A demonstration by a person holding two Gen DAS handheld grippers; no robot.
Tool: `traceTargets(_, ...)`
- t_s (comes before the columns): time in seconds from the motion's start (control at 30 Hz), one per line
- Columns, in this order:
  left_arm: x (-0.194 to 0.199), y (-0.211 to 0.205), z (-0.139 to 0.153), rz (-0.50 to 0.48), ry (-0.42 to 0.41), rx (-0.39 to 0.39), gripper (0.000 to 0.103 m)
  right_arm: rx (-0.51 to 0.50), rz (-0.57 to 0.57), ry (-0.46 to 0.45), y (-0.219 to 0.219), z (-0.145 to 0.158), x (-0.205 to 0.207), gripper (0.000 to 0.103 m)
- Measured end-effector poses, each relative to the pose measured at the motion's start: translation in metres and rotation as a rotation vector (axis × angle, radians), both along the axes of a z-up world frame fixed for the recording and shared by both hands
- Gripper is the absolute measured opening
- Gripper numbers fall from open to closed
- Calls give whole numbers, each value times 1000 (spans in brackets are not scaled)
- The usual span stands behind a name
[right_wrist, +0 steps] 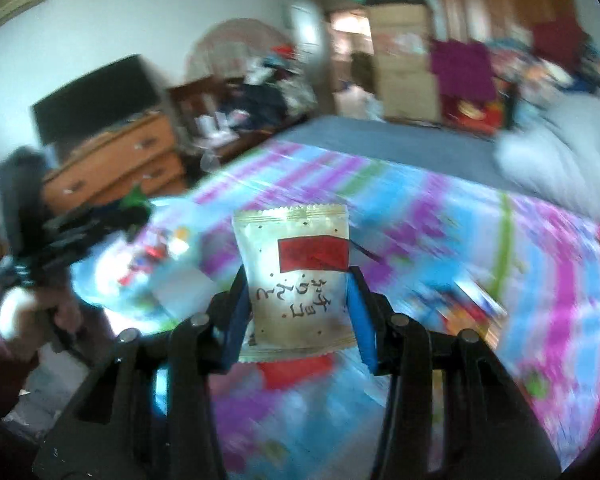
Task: Organize snacks
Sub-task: 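Carry both packets over the clear bowl and lower them toward it, then open both grippers to drop the green and cream packets into the bowl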
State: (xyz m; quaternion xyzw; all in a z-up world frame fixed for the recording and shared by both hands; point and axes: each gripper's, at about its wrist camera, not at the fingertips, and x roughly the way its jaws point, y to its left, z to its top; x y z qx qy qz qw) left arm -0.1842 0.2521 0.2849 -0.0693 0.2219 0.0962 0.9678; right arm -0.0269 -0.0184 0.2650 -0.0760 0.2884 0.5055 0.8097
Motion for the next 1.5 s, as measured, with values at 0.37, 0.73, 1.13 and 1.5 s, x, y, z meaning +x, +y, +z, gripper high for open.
traceTargets(0.37,-32,168,-11,266,76,-95,38,-29,255,37,167,14,-33,47)
traceTargets(0.73,9,206,-65,254,207,-179,38,-96,316,126,240,-13,-41,47)
traceTargets(1.13,20,220,-83,274,246,-217,42,-118,325,161,265,-21,-42,49)
traceTargets(1.5,18,230,-89,314,282,-229,63,-135,337,192,265,-32,-45,60)
